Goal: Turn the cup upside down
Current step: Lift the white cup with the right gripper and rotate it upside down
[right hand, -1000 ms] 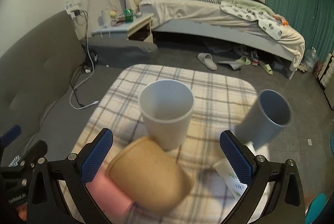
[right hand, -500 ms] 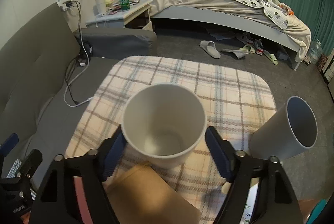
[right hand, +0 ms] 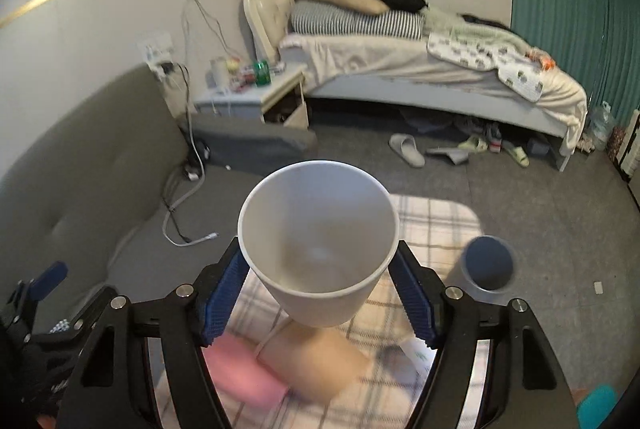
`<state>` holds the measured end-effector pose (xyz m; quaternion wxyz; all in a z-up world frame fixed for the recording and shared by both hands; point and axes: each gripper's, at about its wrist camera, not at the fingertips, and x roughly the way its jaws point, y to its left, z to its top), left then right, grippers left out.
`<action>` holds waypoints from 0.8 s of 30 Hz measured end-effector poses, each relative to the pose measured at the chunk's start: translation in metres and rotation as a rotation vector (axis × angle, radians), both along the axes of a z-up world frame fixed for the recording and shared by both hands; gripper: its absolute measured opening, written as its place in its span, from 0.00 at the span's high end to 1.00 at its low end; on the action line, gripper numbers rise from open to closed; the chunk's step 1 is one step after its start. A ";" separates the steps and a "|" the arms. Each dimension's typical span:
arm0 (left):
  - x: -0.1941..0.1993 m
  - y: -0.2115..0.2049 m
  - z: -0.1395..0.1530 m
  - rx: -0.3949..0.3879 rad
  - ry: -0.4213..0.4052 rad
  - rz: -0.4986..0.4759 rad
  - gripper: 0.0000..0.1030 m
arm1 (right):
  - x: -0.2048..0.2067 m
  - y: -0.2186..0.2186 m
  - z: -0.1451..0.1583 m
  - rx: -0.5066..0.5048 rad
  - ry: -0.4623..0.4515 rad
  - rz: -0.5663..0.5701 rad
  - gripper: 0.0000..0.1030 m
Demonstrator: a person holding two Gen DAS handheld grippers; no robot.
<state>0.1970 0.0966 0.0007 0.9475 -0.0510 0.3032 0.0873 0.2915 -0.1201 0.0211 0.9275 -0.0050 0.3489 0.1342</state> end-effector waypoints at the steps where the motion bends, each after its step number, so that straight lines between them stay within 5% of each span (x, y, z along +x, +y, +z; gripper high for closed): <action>1: -0.009 -0.001 0.007 0.000 -0.013 -0.004 0.00 | -0.012 -0.002 0.008 0.003 -0.008 0.001 0.31; 6: -0.060 -0.009 0.028 0.032 -0.040 -0.029 0.00 | -0.087 -0.017 0.032 -0.003 -0.014 0.016 0.31; 11: -0.114 -0.011 0.026 0.035 0.004 -0.037 0.00 | -0.164 -0.029 0.025 -0.024 0.022 0.010 0.31; 18: -0.167 -0.012 -0.014 0.003 0.049 -0.024 0.00 | -0.237 -0.027 -0.043 -0.047 0.183 0.031 0.31; 24: -0.175 -0.012 -0.056 -0.033 0.143 -0.015 0.00 | -0.247 -0.021 -0.097 -0.058 0.321 0.047 0.31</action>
